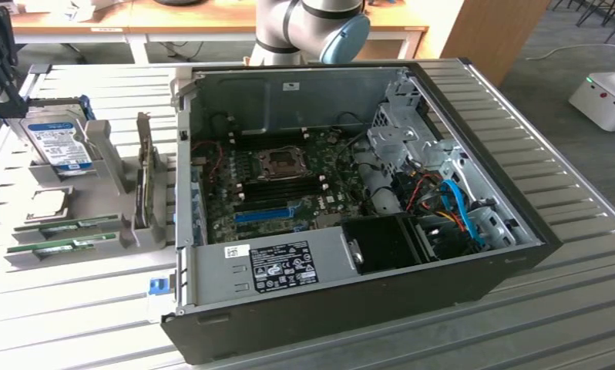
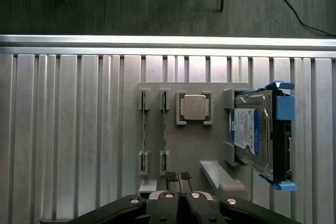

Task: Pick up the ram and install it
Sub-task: 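Pick up the ram and move it above insertion slot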

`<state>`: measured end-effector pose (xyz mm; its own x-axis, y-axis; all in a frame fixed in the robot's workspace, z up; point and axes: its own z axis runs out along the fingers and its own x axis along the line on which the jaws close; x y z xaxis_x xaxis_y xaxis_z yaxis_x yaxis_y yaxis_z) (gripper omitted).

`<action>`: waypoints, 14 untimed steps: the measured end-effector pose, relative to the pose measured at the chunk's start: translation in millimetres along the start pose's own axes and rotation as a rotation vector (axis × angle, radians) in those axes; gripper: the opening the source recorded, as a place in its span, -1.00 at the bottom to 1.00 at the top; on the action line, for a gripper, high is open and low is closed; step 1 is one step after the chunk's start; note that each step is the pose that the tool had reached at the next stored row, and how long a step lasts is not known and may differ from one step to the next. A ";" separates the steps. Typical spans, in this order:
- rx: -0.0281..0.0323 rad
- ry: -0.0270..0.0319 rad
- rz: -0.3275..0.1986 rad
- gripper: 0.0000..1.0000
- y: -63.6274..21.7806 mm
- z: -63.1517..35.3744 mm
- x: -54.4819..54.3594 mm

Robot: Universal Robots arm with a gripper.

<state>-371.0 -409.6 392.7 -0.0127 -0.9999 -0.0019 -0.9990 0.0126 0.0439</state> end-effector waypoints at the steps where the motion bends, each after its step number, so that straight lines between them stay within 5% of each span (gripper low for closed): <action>1: 0.0009 0.0000 0.000 -0.79 -0.1 0.0 0.0; 14: 0.0010 0.0003 -0.006 -0.79 0.0 0.0 0.0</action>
<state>-371.0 -409.6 392.8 -0.0065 -1.0000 -0.0018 -0.9991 0.0064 0.0428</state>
